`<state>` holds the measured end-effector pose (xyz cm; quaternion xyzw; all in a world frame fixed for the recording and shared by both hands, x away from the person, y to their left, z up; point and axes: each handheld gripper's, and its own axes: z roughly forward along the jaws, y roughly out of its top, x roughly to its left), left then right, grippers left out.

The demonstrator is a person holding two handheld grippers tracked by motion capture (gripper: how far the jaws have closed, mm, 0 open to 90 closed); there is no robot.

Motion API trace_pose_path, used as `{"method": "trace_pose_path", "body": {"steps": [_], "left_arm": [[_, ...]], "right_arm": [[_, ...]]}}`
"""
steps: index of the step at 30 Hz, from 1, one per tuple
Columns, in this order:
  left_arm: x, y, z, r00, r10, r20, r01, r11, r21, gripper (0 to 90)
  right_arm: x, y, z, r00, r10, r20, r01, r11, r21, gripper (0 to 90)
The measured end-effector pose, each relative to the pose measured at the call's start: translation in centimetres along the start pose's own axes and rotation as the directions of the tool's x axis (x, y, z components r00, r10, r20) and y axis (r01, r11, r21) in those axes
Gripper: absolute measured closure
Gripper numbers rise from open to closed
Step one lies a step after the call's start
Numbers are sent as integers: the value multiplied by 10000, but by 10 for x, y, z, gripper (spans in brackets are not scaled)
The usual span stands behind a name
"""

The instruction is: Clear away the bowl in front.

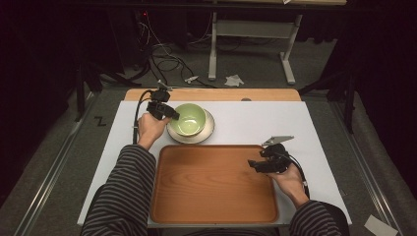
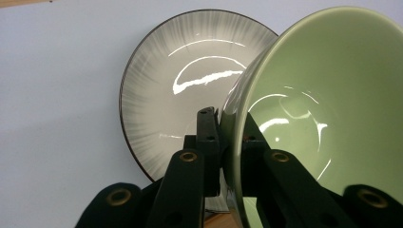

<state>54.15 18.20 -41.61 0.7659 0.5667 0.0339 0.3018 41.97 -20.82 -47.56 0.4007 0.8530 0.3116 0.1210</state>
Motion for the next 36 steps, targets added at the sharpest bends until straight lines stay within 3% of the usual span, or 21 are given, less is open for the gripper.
{"method": "trace_pose_path", "body": {"steps": [9,24,36], "left_arm": [[-12,-2,-11,9977,507,453,-505,9987,-45,839],[-30,-8,-26,9857,1370,983,-1371,9905,-57,838],[-53,-15,-36,9683,2133,1298,-2146,9767,-42,838]], "right_arm": [[0,0,0,10000,-25,-4,25,10000,12,383],[0,0,-1,10000,-22,-1,22,10000,-25,383],[0,0,-2,10000,-14,12,14,10000,-26,383]]}}
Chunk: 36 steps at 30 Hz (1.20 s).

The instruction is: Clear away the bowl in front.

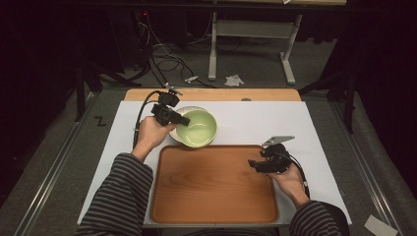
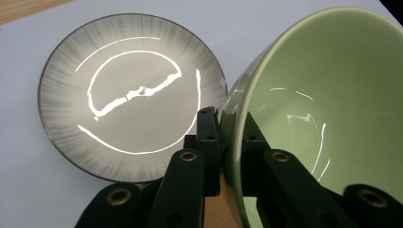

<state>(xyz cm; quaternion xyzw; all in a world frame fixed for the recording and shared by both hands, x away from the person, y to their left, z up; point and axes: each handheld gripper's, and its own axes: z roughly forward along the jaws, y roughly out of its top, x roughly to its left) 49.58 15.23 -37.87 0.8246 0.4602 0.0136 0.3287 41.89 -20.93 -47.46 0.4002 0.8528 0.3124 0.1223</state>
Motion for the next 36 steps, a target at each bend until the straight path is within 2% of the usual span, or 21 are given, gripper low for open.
{"method": "trace_pose_path", "body": {"steps": [19,36], "left_arm": [[-24,-7,-4,9960,742,493,-746,9972,66,838],[-50,-22,-2,9836,1458,1062,-1493,9885,257,838]], "right_arm": [[0,0,0,10000,-14,-11,14,10000,-4,383],[0,0,0,10000,11,-1,-11,10000,-40,383]]}}
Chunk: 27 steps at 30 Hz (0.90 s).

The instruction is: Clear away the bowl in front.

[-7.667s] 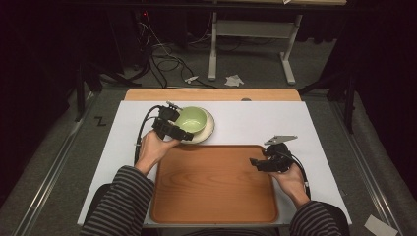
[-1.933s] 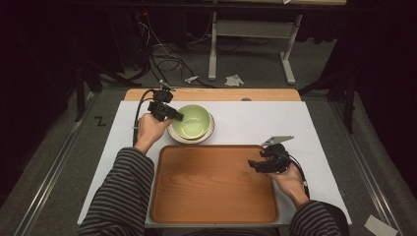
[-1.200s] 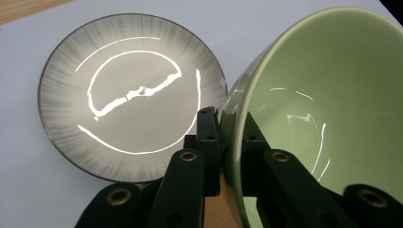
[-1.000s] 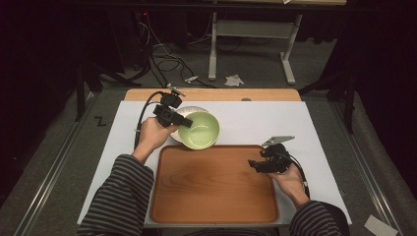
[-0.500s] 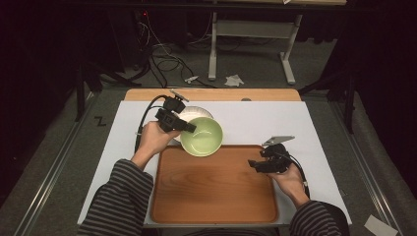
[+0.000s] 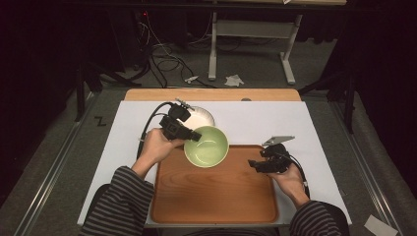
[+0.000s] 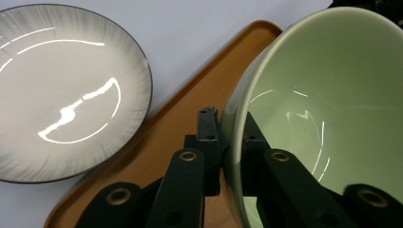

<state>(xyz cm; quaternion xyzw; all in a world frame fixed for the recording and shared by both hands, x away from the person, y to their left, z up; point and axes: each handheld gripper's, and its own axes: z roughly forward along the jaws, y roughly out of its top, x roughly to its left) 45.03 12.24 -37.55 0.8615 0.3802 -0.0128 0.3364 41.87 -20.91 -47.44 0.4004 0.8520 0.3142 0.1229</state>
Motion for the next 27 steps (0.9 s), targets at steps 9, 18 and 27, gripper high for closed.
{"method": "trace_pose_path", "body": {"steps": [9,18,27], "left_arm": [[-8,-12,12,9999,96,68,-99,9993,370,838],[-15,-20,32,9996,261,117,-271,9954,924,838],[-17,-23,50,9995,309,-16,-304,9895,1412,838]], "right_arm": [[0,0,0,10000,8,6,-8,10000,-9,383],[0,0,0,10000,16,1,-16,10000,-46,383],[0,0,0,10000,5,3,-5,10000,-46,383]]}}
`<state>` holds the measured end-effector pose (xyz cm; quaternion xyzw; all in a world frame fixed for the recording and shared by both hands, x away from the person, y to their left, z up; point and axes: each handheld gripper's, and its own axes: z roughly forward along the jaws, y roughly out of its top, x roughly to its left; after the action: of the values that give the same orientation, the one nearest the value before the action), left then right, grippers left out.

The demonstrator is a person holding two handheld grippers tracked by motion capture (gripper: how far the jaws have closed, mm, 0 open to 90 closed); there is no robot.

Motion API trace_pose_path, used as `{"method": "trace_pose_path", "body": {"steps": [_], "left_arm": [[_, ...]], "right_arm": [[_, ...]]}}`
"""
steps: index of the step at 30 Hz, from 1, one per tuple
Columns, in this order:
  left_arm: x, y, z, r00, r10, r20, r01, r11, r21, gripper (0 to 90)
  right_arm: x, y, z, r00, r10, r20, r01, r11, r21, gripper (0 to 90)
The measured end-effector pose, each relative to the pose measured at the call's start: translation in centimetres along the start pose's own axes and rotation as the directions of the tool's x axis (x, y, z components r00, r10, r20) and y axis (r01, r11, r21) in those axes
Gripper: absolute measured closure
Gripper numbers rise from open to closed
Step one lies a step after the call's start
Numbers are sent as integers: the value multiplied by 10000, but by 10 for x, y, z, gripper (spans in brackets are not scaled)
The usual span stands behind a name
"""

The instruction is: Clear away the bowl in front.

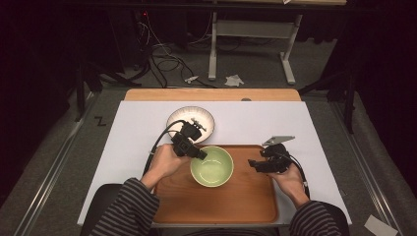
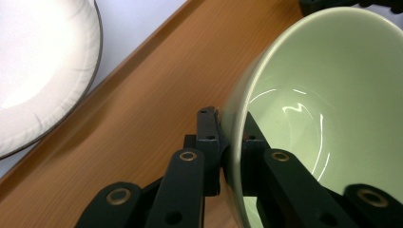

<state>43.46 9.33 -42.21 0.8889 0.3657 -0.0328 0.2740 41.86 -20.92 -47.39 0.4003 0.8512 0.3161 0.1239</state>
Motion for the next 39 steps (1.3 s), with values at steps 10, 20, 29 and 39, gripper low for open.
{"method": "trace_pose_path", "body": {"steps": [10,20,29,39], "left_arm": [[7,-3,18,9993,-361,66,359,9989,306,837],[8,-1,32,9989,-450,128,443,9977,521,837],[14,-5,41,9970,-731,244,715,9957,591,837],[15,-6,46,9958,-872,269,859,9952,474,837]], "right_arm": [[0,0,0,10000,10,-13,-10,10000,31,383],[0,0,0,10000,9,-48,-9,10000,14,383],[0,0,0,10000,-14,-20,14,10000,30,383],[0,0,0,10000,-28,-15,28,10000,38,383]]}}
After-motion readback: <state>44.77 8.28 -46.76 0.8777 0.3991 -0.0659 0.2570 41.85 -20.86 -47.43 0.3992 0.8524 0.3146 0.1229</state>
